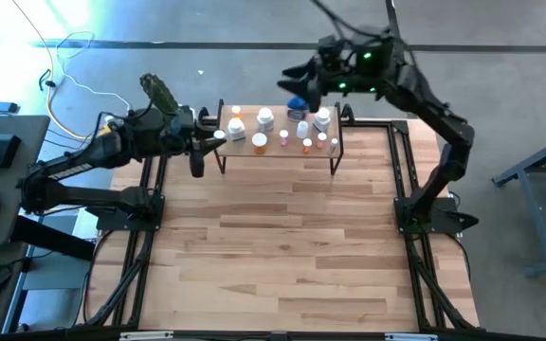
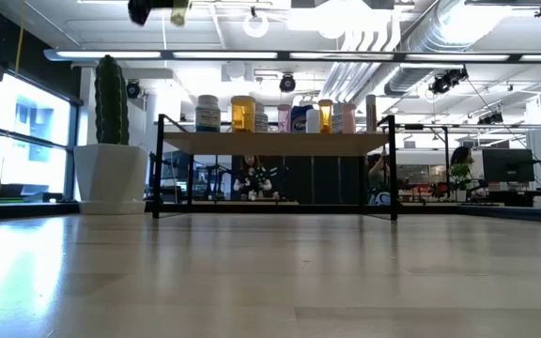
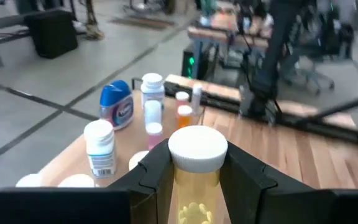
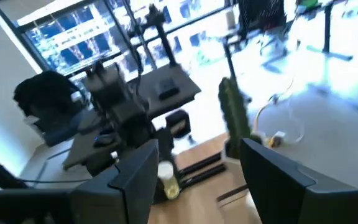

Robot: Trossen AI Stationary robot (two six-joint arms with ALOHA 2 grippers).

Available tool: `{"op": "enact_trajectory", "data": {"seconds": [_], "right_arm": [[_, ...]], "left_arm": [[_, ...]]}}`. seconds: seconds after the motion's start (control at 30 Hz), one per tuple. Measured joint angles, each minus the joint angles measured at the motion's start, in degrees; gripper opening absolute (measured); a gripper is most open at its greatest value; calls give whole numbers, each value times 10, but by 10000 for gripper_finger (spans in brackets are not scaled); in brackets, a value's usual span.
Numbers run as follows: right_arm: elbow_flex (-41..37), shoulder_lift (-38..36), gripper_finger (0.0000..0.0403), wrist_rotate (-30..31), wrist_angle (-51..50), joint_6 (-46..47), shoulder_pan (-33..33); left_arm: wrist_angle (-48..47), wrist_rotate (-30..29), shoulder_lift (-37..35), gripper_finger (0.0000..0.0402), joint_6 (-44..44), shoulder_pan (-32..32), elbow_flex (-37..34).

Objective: Pick and place medicine bottles onto shelf by color
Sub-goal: Put the yellow pill bottle on the shelf

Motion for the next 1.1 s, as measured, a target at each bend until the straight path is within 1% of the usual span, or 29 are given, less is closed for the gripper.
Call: {"op": "enact_trajectory", "data": {"seconds": [0.13, 0.23, 0.33, 0.53, 0.63, 0.73, 0.87, 0.97, 1.1], "right_arm": [[0, -24, 215, 1, 0, -28, -23], [0, -36, 215, 1, 0, -47, -40], [0, -45, 215, 1, 0, -53, -57], [0, -54, 215, 0, 0, -53, -81], [0, -54, 215, -1, 0, -53, -91], [0, -54, 215, -1, 0, -55, -99], [0, -54, 215, -1, 0, -67, -106], [0, -54, 215, -1, -1, -68, -109], [0, -54, 215, -1, -1, -69, -110]], "left_arm": [[114, -36, -23, 101, -45, 0, -90], [199, -46, -28, 101, -49, 0, -152], [266, -55, -27, 101, -49, -2, -200], [376, -106, -14, 101, -35, -12, -275], [409, -127, -1, 101, -28, -12, -300], [449, -129, 22, 101, -32, -12, -322], [475, -142, 64, 101, -21, -12, -327], [512, -156, 97, 101, -18, -12, -327], [529, -187, 134, 101, -18, -12, -327]]}}
